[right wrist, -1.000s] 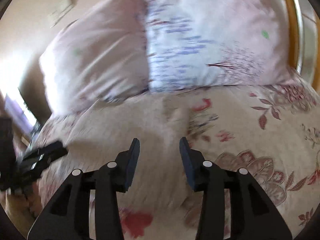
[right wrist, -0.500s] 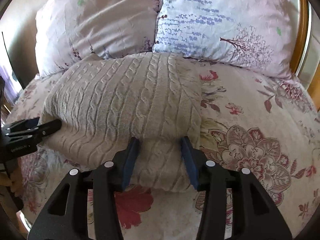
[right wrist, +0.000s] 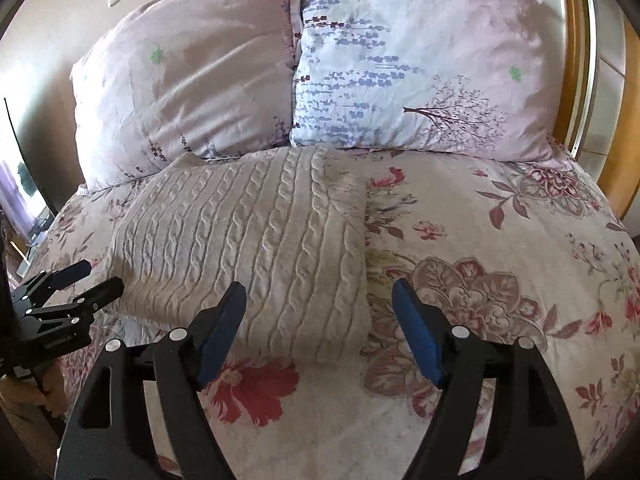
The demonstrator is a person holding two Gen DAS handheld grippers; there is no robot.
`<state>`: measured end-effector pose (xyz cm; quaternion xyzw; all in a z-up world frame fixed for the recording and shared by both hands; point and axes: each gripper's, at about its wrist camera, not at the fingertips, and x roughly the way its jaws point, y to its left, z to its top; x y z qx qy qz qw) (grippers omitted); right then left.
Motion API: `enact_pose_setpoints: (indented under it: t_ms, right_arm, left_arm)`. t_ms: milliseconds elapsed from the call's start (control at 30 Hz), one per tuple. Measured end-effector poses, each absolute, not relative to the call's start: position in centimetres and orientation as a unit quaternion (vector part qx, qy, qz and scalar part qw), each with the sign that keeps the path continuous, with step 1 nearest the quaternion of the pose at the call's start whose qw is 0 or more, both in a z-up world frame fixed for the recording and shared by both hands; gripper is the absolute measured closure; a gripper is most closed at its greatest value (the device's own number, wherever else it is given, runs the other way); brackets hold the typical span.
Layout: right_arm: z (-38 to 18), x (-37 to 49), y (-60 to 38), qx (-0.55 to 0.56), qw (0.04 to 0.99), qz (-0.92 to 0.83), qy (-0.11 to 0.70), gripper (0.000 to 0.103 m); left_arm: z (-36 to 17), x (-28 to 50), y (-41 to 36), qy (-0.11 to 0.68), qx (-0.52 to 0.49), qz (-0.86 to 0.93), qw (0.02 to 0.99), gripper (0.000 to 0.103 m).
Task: Fold small clothes
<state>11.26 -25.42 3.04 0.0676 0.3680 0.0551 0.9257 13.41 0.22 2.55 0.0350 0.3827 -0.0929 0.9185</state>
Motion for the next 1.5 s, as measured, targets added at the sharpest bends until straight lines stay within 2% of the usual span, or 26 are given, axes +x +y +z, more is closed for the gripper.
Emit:
enact_pose_setpoints:
  t_ms: [133, 200, 267, 300, 333, 400, 467, 633, 900, 1500]
  right_arm:
    - [3.3, 10.6, -25.8, 0.069, 0.928, 0.046, 0.362, 0.021]
    - [3.7, 10.1, -25.8, 0.062, 0.933, 0.027, 0.354, 0.01]
    - [4.3, 9.6, -25.7, 0.05, 0.939, 0.008, 0.339, 0.005]
    - [4.8, 8.9, -25.5, 0.04, 0.947, -0.007, 0.318, 0.001]
    - [5.1, 8.4, -25.4, 0.036, 0.952, -0.014, 0.303, 0.001]
    - [5.8, 6.8, -25.0, 0.028, 0.964, -0.025, 0.263, 0.001]
    - [6.0, 6.2, -24.8, 0.03, 0.965, -0.02, 0.259, 0.001]
    - [3.7, 7.7, -24.3, 0.058, 0.933, 0.037, 0.353, 0.001]
    - [-0.5, 8.3, -22.3, 0.05, 0.907, 0.027, 0.418, 0.001]
    - [-1.2, 8.7, -20.9, 0.017, 0.899, 0.013, 0.438, 0.001]
  left_arm:
    - [2.5, 12.8, -0.1, 0.379, 0.045, -0.088, 0.92, 0.015]
    - [2.5, 12.5, -0.2, 0.376, 0.049, -0.084, 0.921, 0.013]
    - [2.5, 12.1, -0.1, 0.372, 0.051, -0.081, 0.923, 0.012]
    - [2.6, 11.9, 0.0, 0.371, 0.051, -0.08, 0.924, 0.008]
    - [2.6, 11.6, 0.1, 0.368, 0.05, -0.076, 0.925, 0.002]
    - [2.8, 10.9, 0.5, 0.359, 0.043, -0.074, 0.929, 0.002]
    - [2.8, 10.4, 0.7, 0.365, 0.03, -0.079, 0.927, 0.002]
    - [1.4, 10.0, 0.5, 0.41, 0.01, -0.073, 0.909, 0.002]
    - [-0.5, 10.0, 0.0, 0.443, 0.017, -0.056, 0.895, 0.002]
    - [-0.9, 10.1, -0.5, 0.449, 0.037, -0.042, 0.892, 0.002]
